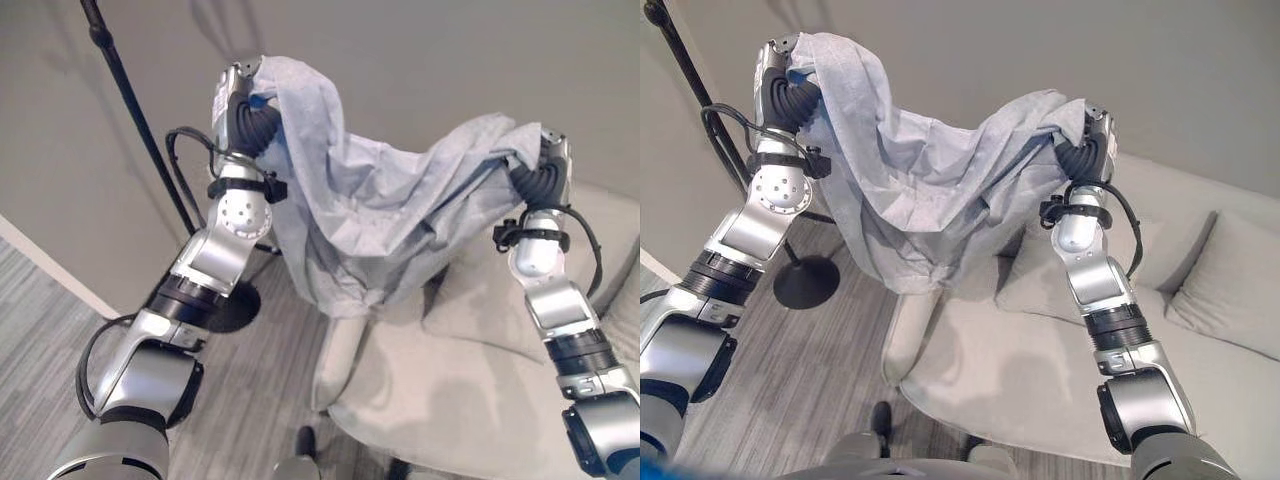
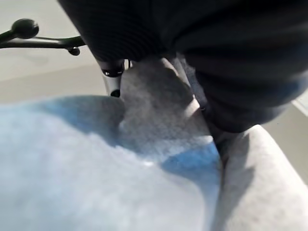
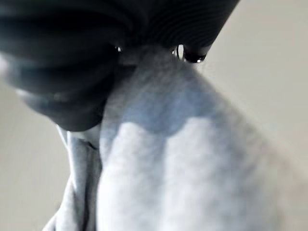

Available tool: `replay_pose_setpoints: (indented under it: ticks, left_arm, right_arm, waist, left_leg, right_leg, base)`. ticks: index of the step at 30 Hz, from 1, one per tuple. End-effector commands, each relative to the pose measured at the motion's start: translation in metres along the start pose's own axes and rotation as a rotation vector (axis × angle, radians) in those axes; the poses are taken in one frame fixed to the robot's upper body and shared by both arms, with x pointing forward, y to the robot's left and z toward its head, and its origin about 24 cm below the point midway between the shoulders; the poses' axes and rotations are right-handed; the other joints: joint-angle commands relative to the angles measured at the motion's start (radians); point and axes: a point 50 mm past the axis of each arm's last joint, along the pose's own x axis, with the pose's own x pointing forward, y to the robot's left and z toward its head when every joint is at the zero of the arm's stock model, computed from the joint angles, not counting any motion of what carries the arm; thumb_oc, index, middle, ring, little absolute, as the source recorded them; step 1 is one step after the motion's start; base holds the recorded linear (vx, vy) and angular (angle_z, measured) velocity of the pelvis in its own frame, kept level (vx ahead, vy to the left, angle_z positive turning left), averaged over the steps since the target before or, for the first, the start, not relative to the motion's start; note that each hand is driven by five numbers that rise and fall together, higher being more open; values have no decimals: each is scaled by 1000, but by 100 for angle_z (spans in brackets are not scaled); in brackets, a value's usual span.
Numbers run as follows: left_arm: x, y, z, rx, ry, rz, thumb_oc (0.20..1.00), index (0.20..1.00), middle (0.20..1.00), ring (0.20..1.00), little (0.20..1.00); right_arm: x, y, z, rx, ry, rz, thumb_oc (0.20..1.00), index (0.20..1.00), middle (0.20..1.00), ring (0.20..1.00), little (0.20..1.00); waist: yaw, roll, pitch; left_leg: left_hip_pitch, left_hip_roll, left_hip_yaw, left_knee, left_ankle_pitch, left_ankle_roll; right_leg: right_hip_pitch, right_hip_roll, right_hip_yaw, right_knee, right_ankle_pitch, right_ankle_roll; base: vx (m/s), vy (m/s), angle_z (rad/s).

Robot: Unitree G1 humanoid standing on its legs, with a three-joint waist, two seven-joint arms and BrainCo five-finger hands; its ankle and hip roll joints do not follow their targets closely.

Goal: Hang the clothes on the sofa on the clothes rack.

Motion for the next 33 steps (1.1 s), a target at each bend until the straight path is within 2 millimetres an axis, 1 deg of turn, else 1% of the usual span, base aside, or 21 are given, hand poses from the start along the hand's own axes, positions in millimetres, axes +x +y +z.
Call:
replay_pose_setpoints:
  ticks: [1,4,6,9,11,13,16,18,19,21,23,24,25,26,27,28,29,30,31,32,33]
  left_arm:
    - [16,0,22,27,-122,7,200,200,200,200,200]
    - [18,3,22,38,-129,10,200,200,200,200,200]
    - [19,4,21,39,-124,11,200,200,200,200,200]
    - [19,4,21,33,-118,19,200,200,200,200,200]
    - [18,5,21,27,-118,22,200,200,200,200,200]
    - [20,4,25,14,-128,27,200,200,200,200,200]
    - [24,7,27,21,-137,36,200,200,200,200,200]
    - [29,13,28,24,-142,59,200,200,200,200,200]
    - [29,13,29,24,-143,59,200,200,200,200,200]
    - [29,15,28,19,-137,72,200,200,200,200,200]
    - [28,15,25,9,-124,79,200,200,200,200,200]
    - [26,14,23,-1,-113,84,200,200,200,200,200]
    - [26,14,23,-2,-113,84,200,200,200,200,200]
    - [25,12,22,-15,-106,82,200,200,200,200,200]
    - [23,11,21,-25,-101,78,200,200,200,200,200]
    - [22,9,23,-45,-103,74,200,200,200,200,200]
    - [22,8,23,-46,-102,73,200,200,200,200,200]
    - [19,4,23,-63,-95,65,200,200,200,200,200]
    - [16,1,24,-80,-96,47,200,200,200,200,200]
    - [15,1,24,-79,-95,46,200,200,200,200,200]
    - [13,4,20,-67,-86,44,200,200,200,200,200]
  right_arm:
    - [20,-24,16,-44,-120,-98,200,200,200,200,200]
    - [24,-24,19,-33,-127,-94,200,200,200,200,200]
    - [24,-24,20,-26,-128,-91,200,200,200,200,200]
    - [25,-19,22,-16,-129,-69,200,200,200,200,200]
    - [25,-20,22,-15,-132,-68,200,200,200,200,200]
    - [28,-23,24,-24,-141,-77,200,200,200,200,200]
    - [32,-23,27,-22,-151,-81,200,200,200,200,200]
    - [37,-27,29,-34,-161,-90,200,200,200,200,200]
    - [37,-27,29,-34,-161,-90,200,200,200,200,200]
    - [37,-28,29,-34,-157,-100,200,200,200,200,200]
    - [36,-30,25,-44,-148,-109,200,200,200,200,200]
    - [33,-33,22,-53,-136,-115,200,200,200,200,200]
    - [33,-33,22,-53,-136,-115,200,200,200,200,200]
    - [31,-35,18,-62,-124,-119,200,200,200,200,200]
    - [29,-37,15,-65,-114,-119,200,200,200,200,200]
    - [27,-39,12,-81,-107,-125,200,200,200,200,200]
    - [27,-40,12,-83,-106,-124,200,200,200,200,200]
    - [22,-42,7,-94,-91,-124,200,200,200,200,200]
    - [16,-43,2,-103,-68,-118,200,200,200,200,200]
    - [15,-43,1,-103,-67,-118,200,200,200,200,200]
    - [9,-31,-1,-56,-29,-104,200,200,200,200,200]
  waist:
    - [-11,5,-64]
    - [-14,20,-80]
    - [-18,25,-81]
    - [-27,34,-73]
    - [-30,37,-68]
    - [-35,43,-61]
    - [-41,42,-61]
    - [-49,38,-66]
    - [-50,38,-67]
    - [-51,35,-68]
    - [-53,34,-65]
    - [-54,40,-62]
    - [-54,42,-61]
    - [-55,51,-59]
    - [-52,62,-57]
    - [-51,85,-69]
    - [-51,88,-68]
    - [-50,92,-78]
    - [-48,94,-83]
    - [-47,89,-83]
    - [-38,67,-76]
  left_leg:
    - [-5,20,33,55,-85,-98]
    - [20,14,26,46,-101,-94]
    - [18,14,21,58,-108,-90]
    - [-6,23,-2,138,-141,-82]
    - [-25,31,-9,165,-141,-87]
    - [-69,61,-9,182,-125,-106]
    - [-99,79,-8,168,-113,-113]
    - [-133,125,-16,138,-84,-138]
    - [-134,126,-17,135,-82,-139]
    - [-137,167,-20,113,-66,-153]
    - [-137,217,-22,82,-54,-164]
    - [-139,267,-35,64,-34,-173]
    - [-136,269,-36,62,-33,-175]
    - [-137,299,-51,59,-21,-186]
    - [-140,314,-70,62,-10,-196]
    - [-126,329,-99,66,12,-225]
    - [-123,332,-101,62,14,-228]
    - [-115,337,-104,70,4,-246]
    - [-103,311,-99,92,-29,-245]
    - [-103,307,-96,96,-32,-243]
    - [-86,258,-70,122,-74,-219]
  right_leg:
    - [-28,48,11,-23,-25,53]
    - [-2,54,-1,-69,7,72]
    - [-3,52,-1,-69,15,75]
    - [4,45,-10,-69,26,82]
    - [7,43,-12,-69,21,85]
    - [15,42,-16,-69,12,85]
    - [4,33,-14,-69,23,91]
    - [-17,8,-16,-69,24,106]
    - [-18,8,-16,-69,24,105]
    - [-16,-5,-15,-69,19,113]
    - [-9,-29,-18,-61,9,123]
    - [1,-48,-15,-41,-11,128]
    - [1,-47,-15,-38,-13,128]
    - [8,-59,-13,-26,-26,128]
    - [18,-70,-11,-16,-33,128]
    - [35,-94,-7,1,-35,128]
    - [37,-91,-8,2,-36,128]
    - [40,-111,-17,10,-30,128]
    - [37,-166,-22,15,6,128]
    - [37,-170,-20,13,7,128]
    - [0,-229,-23,20,109,128]
  base:
    - [77,-35,25]
    - [98,-50,15]
    - [42,-36,5]
    - [6,-43,1]
    - [-16,8,7]
    - [-24,61,22]
    - [-27,115,12]
    - [-9,185,4]
    - [32,138,14]
    - [58,201,25]
    - [95,385,7]
    - [87,367,-4]
    - [101,427,-2]
    - [94,350,-1]
    - [220,747,0]
    - [182,565,-2]
    - [193,615,-3]
    - [155,687,5]
    - [157,698,-2]
    - [96,821,9]
    - [-10,545,-11]
